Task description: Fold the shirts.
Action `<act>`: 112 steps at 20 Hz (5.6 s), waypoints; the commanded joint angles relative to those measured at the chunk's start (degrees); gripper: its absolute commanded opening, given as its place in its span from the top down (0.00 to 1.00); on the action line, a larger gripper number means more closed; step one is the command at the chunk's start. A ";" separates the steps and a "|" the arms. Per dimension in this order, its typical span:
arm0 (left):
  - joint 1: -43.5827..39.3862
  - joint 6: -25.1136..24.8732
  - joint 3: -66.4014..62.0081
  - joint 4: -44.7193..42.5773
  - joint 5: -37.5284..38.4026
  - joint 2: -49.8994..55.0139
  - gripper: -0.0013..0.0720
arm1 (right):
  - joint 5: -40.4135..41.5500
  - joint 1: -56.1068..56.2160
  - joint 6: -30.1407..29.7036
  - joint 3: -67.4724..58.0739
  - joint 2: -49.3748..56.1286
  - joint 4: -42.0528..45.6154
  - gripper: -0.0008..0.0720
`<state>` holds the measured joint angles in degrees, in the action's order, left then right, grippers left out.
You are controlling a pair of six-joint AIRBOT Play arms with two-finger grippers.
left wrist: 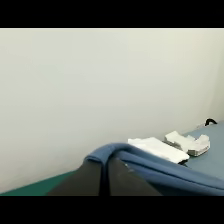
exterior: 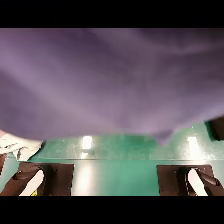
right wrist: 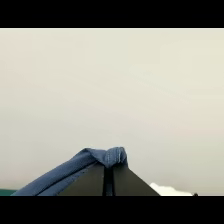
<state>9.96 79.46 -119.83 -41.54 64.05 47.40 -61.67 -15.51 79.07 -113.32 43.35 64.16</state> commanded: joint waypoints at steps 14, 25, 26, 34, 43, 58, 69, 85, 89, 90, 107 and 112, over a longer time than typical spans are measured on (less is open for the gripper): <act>-2.25 -2.29 36.44 -8.35 1.90 38.27 0.95 | -26.49 1.07 8.59 18.10 47.45 -2.86 0.97; -7.34 -10.99 35.63 -8.04 -17.77 43.15 0.95 | -4.31 7.91 3.98 7.56 55.71 0.55 0.97; -7.37 -10.99 35.69 -9.68 -15.37 43.17 0.95 | -6.27 8.07 4.00 7.54 55.71 3.43 0.97; -7.37 -10.91 46.29 -15.69 -6.29 43.19 0.95 | -9.88 11.34 4.04 25.53 50.29 16.98 0.97; -7.34 -6.84 48.39 -15.10 -1.97 43.17 0.24 | -10.05 11.34 7.45 34.86 47.28 14.73 0.49; -0.26 -6.16 85.35 -17.44 5.88 15.63 0.24 | -24.63 0.70 -6.73 51.54 23.98 -6.16 0.59; -3.96 -6.36 90.12 -12.02 1.29 15.69 0.25 | -24.46 0.74 -6.73 53.20 21.07 -6.10 0.59; -6.75 -4.92 81.44 -10.01 -3.50 15.69 0.95 | -25.57 -10.67 3.91 79.38 14.80 13.05 0.47; -6.75 -4.92 81.44 -10.01 -3.17 15.69 0.95 | -20.24 -10.64 2.82 84.80 14.80 6.32 0.48; -6.75 -4.92 81.44 -9.94 -2.95 15.69 0.95 | -19.37 -10.64 2.62 85.40 14.80 4.74 0.48; -6.71 -5.20 81.44 -15.87 4.66 10.10 0.95 | -23.76 3.50 2.91 81.66 4.66 15.91 0.97; -6.71 -3.19 85.92 -18.82 13.51 -0.33 0.95 | -28.11 3.50 1.38 75.28 -5.79 21.09 0.97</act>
<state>3.18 74.87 -36.49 -58.22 72.38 52.16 -86.26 -12.12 81.71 -35.11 42.94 81.67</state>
